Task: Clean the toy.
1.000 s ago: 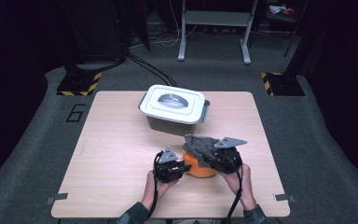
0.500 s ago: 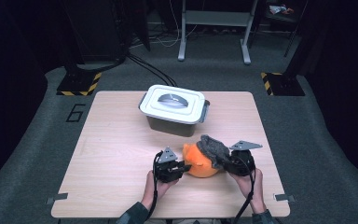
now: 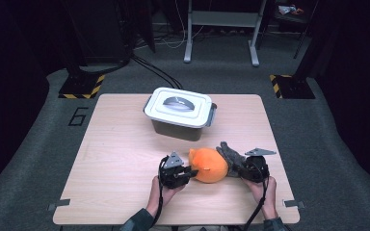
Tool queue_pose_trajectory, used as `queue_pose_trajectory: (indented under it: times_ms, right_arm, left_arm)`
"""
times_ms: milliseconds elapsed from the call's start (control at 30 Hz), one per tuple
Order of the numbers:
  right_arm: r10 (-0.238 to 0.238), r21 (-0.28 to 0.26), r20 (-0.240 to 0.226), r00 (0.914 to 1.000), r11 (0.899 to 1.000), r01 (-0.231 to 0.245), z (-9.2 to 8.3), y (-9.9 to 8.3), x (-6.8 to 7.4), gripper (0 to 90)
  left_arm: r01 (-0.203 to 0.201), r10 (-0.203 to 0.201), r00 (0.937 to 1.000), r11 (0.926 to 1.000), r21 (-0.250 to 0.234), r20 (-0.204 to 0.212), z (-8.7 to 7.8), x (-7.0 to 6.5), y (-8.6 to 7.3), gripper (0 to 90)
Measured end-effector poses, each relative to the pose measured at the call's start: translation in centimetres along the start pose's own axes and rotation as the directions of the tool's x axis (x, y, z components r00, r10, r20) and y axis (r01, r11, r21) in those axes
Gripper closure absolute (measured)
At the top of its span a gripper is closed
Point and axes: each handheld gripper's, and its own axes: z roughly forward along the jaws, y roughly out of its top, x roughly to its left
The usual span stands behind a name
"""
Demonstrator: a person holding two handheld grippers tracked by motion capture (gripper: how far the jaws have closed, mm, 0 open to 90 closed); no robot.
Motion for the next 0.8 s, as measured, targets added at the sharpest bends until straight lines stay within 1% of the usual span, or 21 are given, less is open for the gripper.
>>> queue_pose_trajectory:
  times_ms: [33, 100, 133, 167, 200, 233, 300, 367, 433, 533, 567, 600, 667, 700, 733, 767, 800]
  right_arm:
    - [0.009, -0.007, 0.000, 1.0000, 1.000, -0.009, -0.3, 0.1, 0.1, 70.9]
    - [-0.001, -0.039, -0.006, 1.0000, 0.999, 0.001, -1.3, 0.5, 0.2, 70.9]
    - [-0.005, -0.056, -0.019, 0.9998, 0.998, 0.004, -2.1, 0.9, 0.5, 71.0]
    - [-0.009, -0.072, -0.020, 0.9997, 0.997, 0.008, -2.5, 1.1, 0.7, 70.9]
    - [-0.028, -0.085, -0.033, 0.9991, 0.996, 0.025, -3.1, 1.5, 1.0, 70.9]
    - [-0.037, -0.100, -0.045, 0.9983, 0.994, 0.032, -3.7, 1.9, 1.4, 70.8]
    - [-0.073, -0.114, -0.065, 0.9952, 0.991, 0.065, -4.6, 2.8, 2.5, 70.7]
    - [-0.119, -0.109, -0.078, 0.9898, 0.988, 0.111, -5.0, 3.6, 3.9, 70.7]
    - [-0.169, -0.100, -0.089, 0.9817, 0.982, 0.160, -4.9, 4.3, 5.4, 70.6]
    - [-0.242, -0.071, -0.084, 0.9666, 0.969, 0.236, -4.0, 5.2, 7.6, 70.6]
    - [-0.253, -0.066, -0.079, 0.9643, 0.967, 0.248, -3.7, 5.4, 8.1, 70.6]
    - [-0.272, -0.054, -0.072, 0.9597, 0.962, 0.268, -3.3, 5.6, 8.7, 70.6]
    - [-0.300, -0.040, -0.069, 0.9515, 0.954, 0.298, -2.5, 5.7, 9.3, 70.5]
    - [-0.299, -0.027, -0.060, 0.9522, 0.954, 0.298, -2.1, 5.7, 9.7, 70.6]
    - [-0.306, -0.021, -0.049, 0.9507, 0.952, 0.306, -1.8, 5.6, 9.9, 70.7]
    - [-0.316, -0.017, -0.048, 0.9475, 0.949, 0.316, -1.7, 5.6, 9.9, 70.7]
    - [-0.299, -0.018, -0.047, 0.9531, 0.954, 0.298, -1.6, 5.6, 10.0, 70.7]
  left_arm:
    - [-0.003, 0.003, 1.0000, 1.0000, 0.000, 0.000, 0.0, 0.0, 0.0, 75.1]
    - [-0.011, 0.011, 0.9999, 0.9999, 0.003, -0.002, 0.0, -0.1, 0.1, 75.1]
    - [-0.013, 0.013, 0.9999, 0.9999, 0.003, -0.002, 0.0, -0.1, 0.1, 75.0]
    - [-0.017, 0.017, 0.9999, 0.9999, 0.002, 0.000, 0.0, -0.2, 0.1, 75.0]
    - [-0.021, 0.021, 0.9998, 0.9998, 0.001, 0.000, 0.0, -0.3, 0.2, 74.9]
    - [-0.027, 0.027, 0.9996, 0.9996, 0.001, 0.003, 0.0, -0.3, 0.2, 74.9]
    - [-0.031, 0.031, 0.9995, 0.9995, 0.001, 0.004, 0.2, -0.5, 0.3, 74.9]
    - [-0.034, 0.034, 0.9994, 0.9994, -0.001, 0.006, 0.3, -0.7, 0.3, 74.9]
    - [-0.040, 0.040, 0.9992, 0.9992, -0.001, 0.005, 0.4, -0.8, 0.4, 74.9]
    - [-0.050, 0.050, 0.9987, 0.9988, 0.000, 0.010, 0.4, -0.9, 0.5, 75.0]
    - [-0.050, 0.050, 0.9987, 0.9988, 0.000, 0.012, 0.3, -0.8, 0.5, 75.0]
    - [-0.049, 0.049, 0.9987, 0.9988, 0.000, 0.014, 0.3, -0.8, 0.5, 75.0]
    - [-0.051, 0.051, 0.9986, 0.9987, 0.006, 0.013, 0.3, -0.8, 0.4, 75.1]
    - [-0.052, 0.052, 0.9986, 0.9986, 0.006, 0.010, 0.3, -0.8, 0.4, 75.1]
    - [-0.046, 0.046, 0.9989, 0.9989, 0.009, 0.010, 0.3, -0.7, 0.3, 75.1]
    - [-0.044, 0.044, 0.9990, 0.9990, 0.008, 0.011, 0.3, -0.6, 0.3, 75.2]
    - [-0.029, 0.029, 0.9995, 0.9996, 0.003, 0.015, 0.3, -0.6, 0.2, 75.2]
